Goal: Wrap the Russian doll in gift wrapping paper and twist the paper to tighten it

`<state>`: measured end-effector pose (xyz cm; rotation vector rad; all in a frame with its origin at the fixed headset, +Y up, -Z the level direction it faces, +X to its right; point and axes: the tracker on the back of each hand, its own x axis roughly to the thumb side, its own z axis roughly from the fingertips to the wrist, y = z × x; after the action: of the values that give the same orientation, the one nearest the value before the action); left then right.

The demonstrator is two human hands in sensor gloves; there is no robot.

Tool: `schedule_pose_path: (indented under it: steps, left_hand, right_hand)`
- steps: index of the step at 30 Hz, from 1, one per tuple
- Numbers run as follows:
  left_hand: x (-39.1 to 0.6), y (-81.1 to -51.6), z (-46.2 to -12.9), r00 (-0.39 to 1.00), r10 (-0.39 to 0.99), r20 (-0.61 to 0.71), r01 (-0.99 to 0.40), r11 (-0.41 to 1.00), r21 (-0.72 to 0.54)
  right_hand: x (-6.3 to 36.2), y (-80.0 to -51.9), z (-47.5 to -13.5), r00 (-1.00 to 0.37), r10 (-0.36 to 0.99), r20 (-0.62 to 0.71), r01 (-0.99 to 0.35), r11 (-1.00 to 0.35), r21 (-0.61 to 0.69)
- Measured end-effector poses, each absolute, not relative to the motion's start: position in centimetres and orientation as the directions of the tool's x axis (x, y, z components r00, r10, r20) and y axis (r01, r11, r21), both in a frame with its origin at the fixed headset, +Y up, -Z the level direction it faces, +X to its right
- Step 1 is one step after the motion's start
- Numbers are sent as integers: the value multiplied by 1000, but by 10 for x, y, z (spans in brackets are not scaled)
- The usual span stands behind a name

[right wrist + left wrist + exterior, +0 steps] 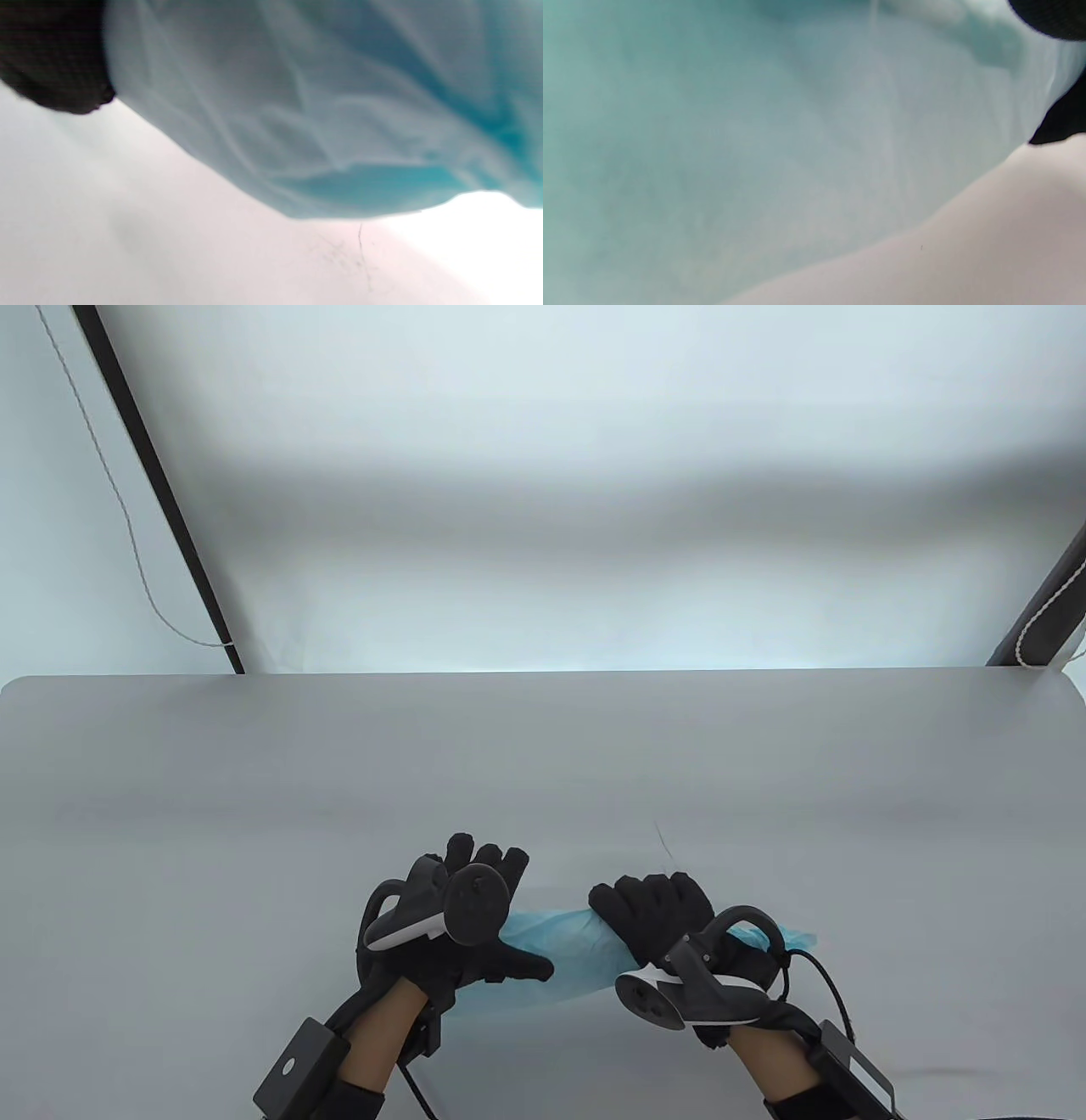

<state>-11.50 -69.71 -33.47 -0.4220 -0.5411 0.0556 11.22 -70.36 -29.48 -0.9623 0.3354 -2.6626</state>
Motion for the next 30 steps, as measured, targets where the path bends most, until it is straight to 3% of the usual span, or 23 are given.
schedule_pose_path:
  steps: [4, 8, 14, 26, 30]
  left_hand:
    - [-106, -714, -330, 863, 0, 505, 223, 897, -381]
    - [-97, -712, -329, 880, -81, 469, 242, 925, -294]
    - [-87, -711, -324, 884, -130, 449, 211, 968, -136]
    - [-78, -713, -319, 859, -141, 492, 179, 983, -32]
    - [-80, -717, -322, 846, -92, 525, 143, 988, -58]
  right_hand:
    - [119, -696, -291, -740, -352, 573, 170, -922, -347]
    - [120, -693, -287, -743, -342, 576, 164, -926, -339]
    - [119, -694, -287, -749, -325, 577, 155, -933, -324]
    - [125, -690, -293, -795, -249, 554, 101, -953, -284]
    - [128, -691, -296, -804, -221, 552, 91, -963, -253]
